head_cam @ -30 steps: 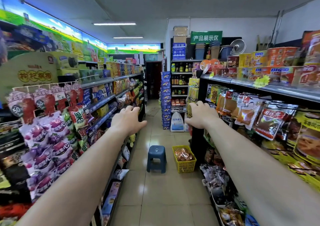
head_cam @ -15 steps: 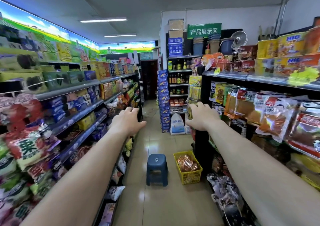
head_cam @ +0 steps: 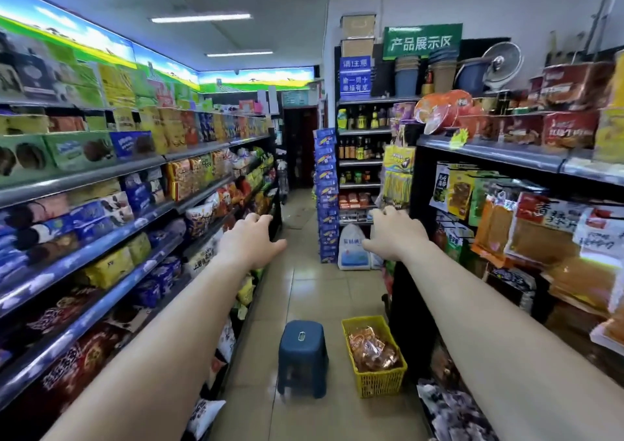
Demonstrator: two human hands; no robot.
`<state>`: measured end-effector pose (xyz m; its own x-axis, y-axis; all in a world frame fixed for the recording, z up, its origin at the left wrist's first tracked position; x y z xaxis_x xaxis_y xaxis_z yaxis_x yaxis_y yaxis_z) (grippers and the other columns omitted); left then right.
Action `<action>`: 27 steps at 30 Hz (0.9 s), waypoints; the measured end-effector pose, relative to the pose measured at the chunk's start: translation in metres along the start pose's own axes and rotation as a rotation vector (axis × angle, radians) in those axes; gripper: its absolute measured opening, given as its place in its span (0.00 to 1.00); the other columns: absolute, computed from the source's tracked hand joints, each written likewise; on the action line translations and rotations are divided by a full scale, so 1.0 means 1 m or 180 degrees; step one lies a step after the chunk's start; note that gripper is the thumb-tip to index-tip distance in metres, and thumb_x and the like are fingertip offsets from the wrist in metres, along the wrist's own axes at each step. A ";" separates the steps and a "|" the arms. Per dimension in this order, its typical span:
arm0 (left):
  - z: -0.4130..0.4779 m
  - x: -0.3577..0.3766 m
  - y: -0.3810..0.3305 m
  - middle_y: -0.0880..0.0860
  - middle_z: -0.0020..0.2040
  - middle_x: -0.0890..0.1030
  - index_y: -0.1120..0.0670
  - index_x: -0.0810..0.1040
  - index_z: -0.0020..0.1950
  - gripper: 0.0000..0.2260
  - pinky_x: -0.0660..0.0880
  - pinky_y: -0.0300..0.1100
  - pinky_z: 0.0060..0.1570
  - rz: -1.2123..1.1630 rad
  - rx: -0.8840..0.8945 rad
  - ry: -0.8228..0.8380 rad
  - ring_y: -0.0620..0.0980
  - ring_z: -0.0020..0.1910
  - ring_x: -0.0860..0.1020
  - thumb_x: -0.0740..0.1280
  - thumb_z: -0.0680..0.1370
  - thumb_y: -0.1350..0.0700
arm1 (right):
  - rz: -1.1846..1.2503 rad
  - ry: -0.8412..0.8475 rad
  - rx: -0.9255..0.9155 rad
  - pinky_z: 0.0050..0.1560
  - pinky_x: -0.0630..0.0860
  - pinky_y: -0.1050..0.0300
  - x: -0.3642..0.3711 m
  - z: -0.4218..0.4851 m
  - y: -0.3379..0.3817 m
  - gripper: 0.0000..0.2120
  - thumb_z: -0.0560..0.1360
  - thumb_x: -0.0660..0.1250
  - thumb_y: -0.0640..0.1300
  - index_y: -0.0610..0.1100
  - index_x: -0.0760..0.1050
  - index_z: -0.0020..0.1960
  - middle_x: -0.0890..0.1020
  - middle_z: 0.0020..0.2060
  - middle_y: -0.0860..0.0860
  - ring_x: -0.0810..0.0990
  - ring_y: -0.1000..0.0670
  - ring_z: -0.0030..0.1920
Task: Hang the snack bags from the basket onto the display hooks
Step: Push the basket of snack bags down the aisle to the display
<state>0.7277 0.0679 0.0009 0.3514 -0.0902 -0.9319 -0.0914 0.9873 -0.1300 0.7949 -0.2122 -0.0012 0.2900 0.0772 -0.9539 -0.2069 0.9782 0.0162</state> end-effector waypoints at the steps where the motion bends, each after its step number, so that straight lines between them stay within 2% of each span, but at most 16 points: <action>1: 0.017 0.010 0.005 0.53 0.76 0.66 0.48 0.61 0.79 0.33 0.78 0.57 0.54 0.0003 -0.0029 0.0017 0.57 0.69 0.71 0.62 0.77 0.35 | 0.0016 -0.0005 -0.0022 0.54 0.72 0.44 0.009 0.019 0.002 0.33 0.71 0.63 0.64 0.49 0.63 0.71 0.70 0.67 0.45 0.70 0.40 0.66; 9: 0.171 0.084 0.051 0.53 0.74 0.68 0.49 0.62 0.77 0.32 0.77 0.56 0.56 0.0232 0.0108 0.0073 0.57 0.69 0.70 0.61 0.77 0.35 | -0.0091 0.0048 -0.0084 0.57 0.72 0.43 0.072 0.181 0.029 0.33 0.71 0.63 0.65 0.49 0.64 0.70 0.70 0.67 0.45 0.70 0.40 0.65; 15: 0.296 0.117 0.087 0.54 0.72 0.70 0.48 0.65 0.75 0.32 0.75 0.55 0.57 0.0275 0.0190 0.0150 0.57 0.68 0.71 0.61 0.76 0.35 | -0.0035 -0.0008 -0.0132 0.46 0.69 0.46 0.101 0.302 0.055 0.32 0.70 0.62 0.65 0.50 0.64 0.69 0.70 0.65 0.46 0.70 0.40 0.65; 18: 0.350 0.138 0.097 0.53 0.71 0.70 0.48 0.65 0.76 0.32 0.74 0.55 0.57 0.0234 0.0176 0.0187 0.57 0.68 0.70 0.62 0.76 0.35 | -0.0136 0.0038 -0.0175 0.44 0.68 0.47 0.125 0.353 0.059 0.32 0.70 0.61 0.65 0.50 0.64 0.69 0.70 0.64 0.45 0.71 0.39 0.64; 27: 0.515 0.215 0.098 0.53 0.70 0.70 0.48 0.66 0.74 0.31 0.74 0.54 0.55 0.0370 0.0240 0.0243 0.57 0.66 0.71 0.61 0.75 0.35 | -0.0035 0.0062 -0.0129 0.55 0.73 0.43 0.197 0.515 0.039 0.32 0.71 0.63 0.63 0.49 0.64 0.71 0.70 0.66 0.45 0.70 0.41 0.65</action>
<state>1.2741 0.2127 -0.0376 0.2705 0.0183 -0.9625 -0.0560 0.9984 0.0032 1.3252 -0.0592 -0.0340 0.2744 0.0623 -0.9596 -0.2416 0.9704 -0.0060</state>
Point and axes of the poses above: each hand's wrist, its own z-axis towards the middle knuckle, its own x-axis out of the palm, y = z × x, the point moved 2 cm from there along z, towards the middle knuckle
